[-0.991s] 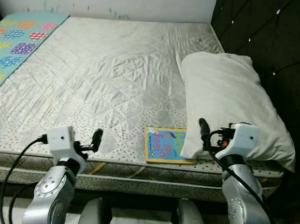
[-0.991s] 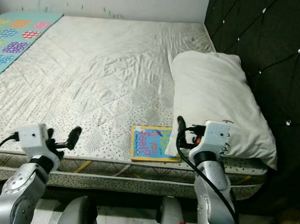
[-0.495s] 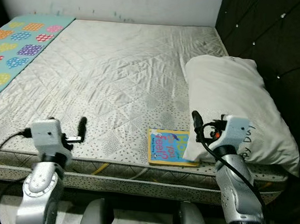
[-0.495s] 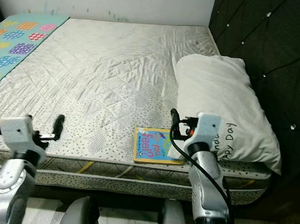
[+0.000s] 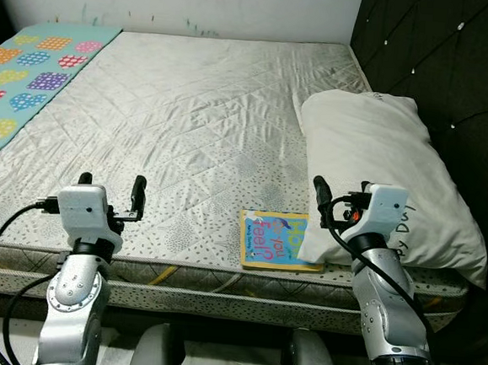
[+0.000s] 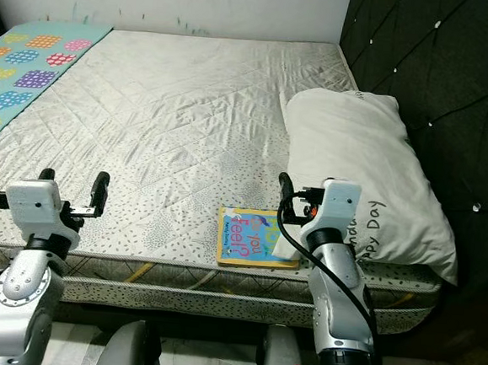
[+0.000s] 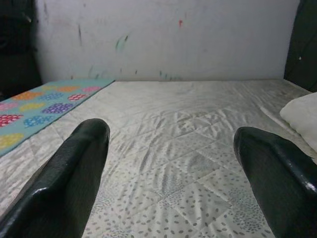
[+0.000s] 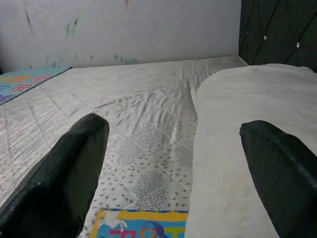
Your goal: Clean up the room
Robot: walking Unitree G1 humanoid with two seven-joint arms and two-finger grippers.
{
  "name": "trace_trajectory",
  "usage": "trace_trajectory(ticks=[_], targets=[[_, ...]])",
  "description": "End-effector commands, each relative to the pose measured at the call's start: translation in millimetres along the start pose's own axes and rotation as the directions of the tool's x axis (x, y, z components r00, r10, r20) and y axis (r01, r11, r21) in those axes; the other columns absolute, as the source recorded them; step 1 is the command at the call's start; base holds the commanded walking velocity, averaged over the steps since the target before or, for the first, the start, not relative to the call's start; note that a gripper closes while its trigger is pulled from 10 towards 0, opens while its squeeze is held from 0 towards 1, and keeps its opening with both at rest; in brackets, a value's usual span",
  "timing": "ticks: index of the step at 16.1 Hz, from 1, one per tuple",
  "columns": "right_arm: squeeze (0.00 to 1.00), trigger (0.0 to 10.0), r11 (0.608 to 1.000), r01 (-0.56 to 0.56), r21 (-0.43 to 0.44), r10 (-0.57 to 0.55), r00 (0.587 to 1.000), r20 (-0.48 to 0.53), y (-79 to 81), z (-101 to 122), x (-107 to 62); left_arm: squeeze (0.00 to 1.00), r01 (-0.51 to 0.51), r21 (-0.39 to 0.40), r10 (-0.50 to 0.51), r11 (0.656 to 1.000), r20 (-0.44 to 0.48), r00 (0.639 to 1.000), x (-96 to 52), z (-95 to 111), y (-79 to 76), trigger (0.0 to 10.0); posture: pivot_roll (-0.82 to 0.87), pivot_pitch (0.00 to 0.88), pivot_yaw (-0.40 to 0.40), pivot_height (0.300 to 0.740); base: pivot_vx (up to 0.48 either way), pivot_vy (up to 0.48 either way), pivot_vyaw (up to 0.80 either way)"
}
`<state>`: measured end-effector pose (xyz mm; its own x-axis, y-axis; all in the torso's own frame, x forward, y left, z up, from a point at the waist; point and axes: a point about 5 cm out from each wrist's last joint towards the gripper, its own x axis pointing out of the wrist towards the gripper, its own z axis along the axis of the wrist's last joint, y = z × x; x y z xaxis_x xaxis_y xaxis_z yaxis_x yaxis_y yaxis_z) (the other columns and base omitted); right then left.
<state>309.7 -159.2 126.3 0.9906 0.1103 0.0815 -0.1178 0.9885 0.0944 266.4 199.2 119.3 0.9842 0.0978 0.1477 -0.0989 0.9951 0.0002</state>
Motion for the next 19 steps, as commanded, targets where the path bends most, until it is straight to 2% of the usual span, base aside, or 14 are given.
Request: trace_trajectory(ticks=[1, 6, 11, 13, 15, 16, 19], targets=[[0.0, 10.0, 1.0, 0.016, -0.003, -0.016, 0.999, 0.032, -3.4, 7.3, -2.9, 0.0, -0.004, 0.006, 0.004, 1.0, 0.025, 1.0, 2.0, 5.5, -0.3, 10.0, -0.22, 0.0, 0.062, 0.606, 0.0, 0.0, 0.0], [0.0, 10.0, 0.998, 0.056, 0.015, -0.057, 0.997, 0.046, -4.5, 11.9, -18.7, 0.0, 0.012, -0.017, -0.012, 1.0, 0.014, 1.0, 1.5, 8.0, -4.7, 10.0, -0.24, 0.0, 0.084, 0.606, 0.0, 0.0, 0.0], [0.0, 10.0, 0.998, 0.056, 0.015, -0.056, 0.998, 0.022, -1.7, 11.2, -22.8, 0.0, 0.012, -0.022, -0.012, 1.0, -0.016, 1.0, -3.9, 5.6, -4.5, 10.0, -0.23, 0.0, 0.08, 0.606, 0.0, 0.0, 0.0], [0.0, 10.0, 0.999, 0.051, 0.018, -0.051, 0.999, 0.003, -1.2, 8.7, -25.2, 0.0, 0.03, -0.111, -0.044, 0.993, -0.125, 0.991, -6.9, -10.1, -10.2, 10.0, -0.22, 0.0, 0.067, 0.606, 0.0, 0.0, 0.0], [0.0, 10.0, 0.999, 0.046, 0.019, -0.047, 0.999, 0.008, -1.5, 14.3, -22.6, 0.0, 0.077, -0.19, -0.117, 0.979, -0.209, 0.971, -2.6, -21.2, -25.7, 10.0, -0.23, 0.0, 0.064, 0.606, 0.0, 0.0, 0.0], [0.0, 10.0, 0.999, 0.046, 0.013, -0.046, 0.999, 0.012, -2.7, 16.9, -21.2, 0.0, 0.046, -0.248, -0.115, 0.968, -0.273, 0.955, 0.4, -29.4, -31.6, 10.0, -0.24, 0.0, 0.065, 0.606, 0.0, 0.0, 0.0], [0.0, 10.0, 0.996, 0.091, 0.01, -0.091, 0.996, 0.009, -10.2, 22.0, -25.9, 0.0, -0.004, -0.32, -0.134, 0.947, -0.408, 0.903, 11.3, -50.8, -43.6, 10.0, -0.27, 0.027, 0.071, 0.606, 0.0, 0.0, 0.0]])
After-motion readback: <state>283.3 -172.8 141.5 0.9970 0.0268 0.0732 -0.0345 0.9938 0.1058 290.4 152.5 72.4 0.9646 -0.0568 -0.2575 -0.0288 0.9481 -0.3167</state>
